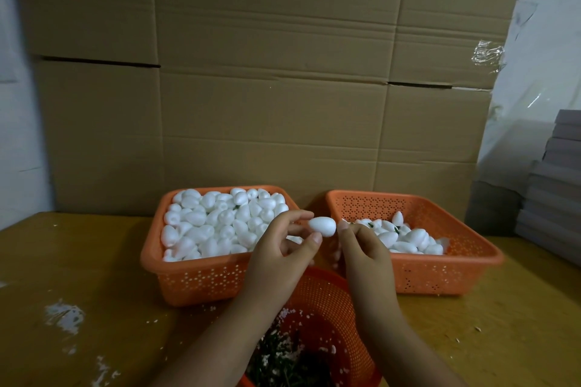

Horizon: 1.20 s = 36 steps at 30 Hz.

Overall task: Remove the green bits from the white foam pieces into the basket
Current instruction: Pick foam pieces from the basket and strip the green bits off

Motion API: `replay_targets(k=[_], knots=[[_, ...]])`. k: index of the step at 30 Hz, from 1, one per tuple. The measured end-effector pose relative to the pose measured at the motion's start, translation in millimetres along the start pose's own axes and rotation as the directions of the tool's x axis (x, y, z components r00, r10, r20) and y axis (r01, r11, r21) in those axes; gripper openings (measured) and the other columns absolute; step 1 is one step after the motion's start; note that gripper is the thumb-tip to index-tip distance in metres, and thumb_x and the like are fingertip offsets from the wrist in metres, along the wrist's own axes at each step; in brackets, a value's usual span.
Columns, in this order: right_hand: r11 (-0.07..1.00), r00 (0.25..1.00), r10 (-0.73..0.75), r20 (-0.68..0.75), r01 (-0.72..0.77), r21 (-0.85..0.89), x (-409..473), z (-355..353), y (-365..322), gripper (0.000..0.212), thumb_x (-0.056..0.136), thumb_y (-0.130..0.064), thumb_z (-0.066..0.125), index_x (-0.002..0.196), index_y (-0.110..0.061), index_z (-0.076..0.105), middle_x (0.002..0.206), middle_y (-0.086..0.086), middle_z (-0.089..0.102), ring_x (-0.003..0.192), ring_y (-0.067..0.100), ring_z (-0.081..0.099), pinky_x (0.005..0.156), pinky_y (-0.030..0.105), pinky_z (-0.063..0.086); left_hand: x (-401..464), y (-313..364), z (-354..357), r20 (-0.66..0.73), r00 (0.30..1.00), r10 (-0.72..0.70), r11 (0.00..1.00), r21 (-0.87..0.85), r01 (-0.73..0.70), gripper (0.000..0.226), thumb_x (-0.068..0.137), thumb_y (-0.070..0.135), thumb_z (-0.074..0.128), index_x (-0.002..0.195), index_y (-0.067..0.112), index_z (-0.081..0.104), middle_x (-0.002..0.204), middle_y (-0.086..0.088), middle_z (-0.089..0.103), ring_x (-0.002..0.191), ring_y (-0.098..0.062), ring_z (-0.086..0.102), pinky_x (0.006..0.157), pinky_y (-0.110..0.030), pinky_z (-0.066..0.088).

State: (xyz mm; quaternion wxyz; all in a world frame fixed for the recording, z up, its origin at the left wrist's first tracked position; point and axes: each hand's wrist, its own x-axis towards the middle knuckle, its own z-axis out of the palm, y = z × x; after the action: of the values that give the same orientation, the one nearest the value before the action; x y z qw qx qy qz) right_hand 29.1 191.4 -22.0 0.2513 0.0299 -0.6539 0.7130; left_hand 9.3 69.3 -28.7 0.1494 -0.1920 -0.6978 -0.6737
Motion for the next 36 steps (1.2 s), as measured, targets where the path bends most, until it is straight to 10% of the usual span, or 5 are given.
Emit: replay_targets(k=[12, 21, 27, 31, 36], knots=[[0.969, 0.971, 0.226, 0.076, -0.217, -0.115, 10, -9, -12, 0.046, 0.093, -0.020, 0.057, 0.048, -0.016, 0.050, 0.045, -0.002, 0.042, 0.038, 0.008, 0.034, 0.039, 0.018, 0.030, 1, 1, -3, -0.015, 0.999, 0.032, 0.990, 0.135, -0.029, 0.008, 0.092, 0.037, 0.060, 0.096, 0.042, 0.064, 0.090, 0.017, 0.070, 0.065, -0.006, 0.066, 0.065, -0.028, 0.050], [0.932, 0.938, 0.337, -0.083, -0.320, 0.167, 25, -30, -22, 0.018, 0.098, -0.025, 0.051, 0.109, -0.016, 0.063, 0.082, -0.001, 0.076, 0.079, 0.017, 0.067, 0.067, 0.029, 0.048, 22, 16, -46, -0.184, 0.983, 0.027, 0.891, 0.449, 0.060, 0.011, 0.094, 0.034, 0.055, 0.095, 0.041, 0.063, 0.084, 0.019, 0.066, 0.073, -0.003, 0.065, 0.073, -0.033, 0.054], [0.967, 0.954, 0.207, 0.217, -0.166, -0.194, 10, -9, -24, 0.022, 0.096, -0.008, 0.051, 0.089, -0.009, 0.072, 0.068, 0.006, 0.067, 0.051, 0.009, 0.057, 0.050, 0.021, 0.045, 30, 5, -85, -0.110, 0.985, -0.136, 0.280, 0.949, 0.144, 0.034, 0.096, 0.048, 0.038, 0.122, 0.037, 0.058, 0.125, 0.007, 0.059, 0.111, -0.016, 0.056, 0.082, -0.033, 0.042], [0.863, 0.734, 0.259, 0.627, 0.116, -0.492, -6, 4, -23, 0.017, 0.096, -0.018, 0.056, 0.086, -0.021, 0.069, 0.078, -0.007, 0.071, 0.068, 0.002, 0.064, 0.067, 0.018, 0.052, 36, 3, -93, -0.095, 0.925, -0.367, 0.265, 0.943, 0.202, 0.043, 0.097, 0.057, 0.027, 0.125, 0.042, 0.056, 0.135, 0.008, 0.056, 0.116, -0.018, 0.054, 0.096, -0.036, 0.039], [0.649, 0.521, 0.252, 0.815, 0.534, -0.542, -21, 13, -7, 0.032, 0.084, -0.042, 0.064, 0.116, -0.040, 0.061, 0.126, -0.021, 0.059, 0.116, -0.005, 0.052, 0.090, 0.013, 0.038, 35, 1, -94, -0.035, 0.887, -0.460, 0.246, 0.955, 0.165, 0.054, 0.096, 0.060, 0.015, 0.116, 0.041, 0.061, 0.134, 0.011, 0.058, 0.124, -0.017, 0.048, 0.098, -0.042, 0.032]])
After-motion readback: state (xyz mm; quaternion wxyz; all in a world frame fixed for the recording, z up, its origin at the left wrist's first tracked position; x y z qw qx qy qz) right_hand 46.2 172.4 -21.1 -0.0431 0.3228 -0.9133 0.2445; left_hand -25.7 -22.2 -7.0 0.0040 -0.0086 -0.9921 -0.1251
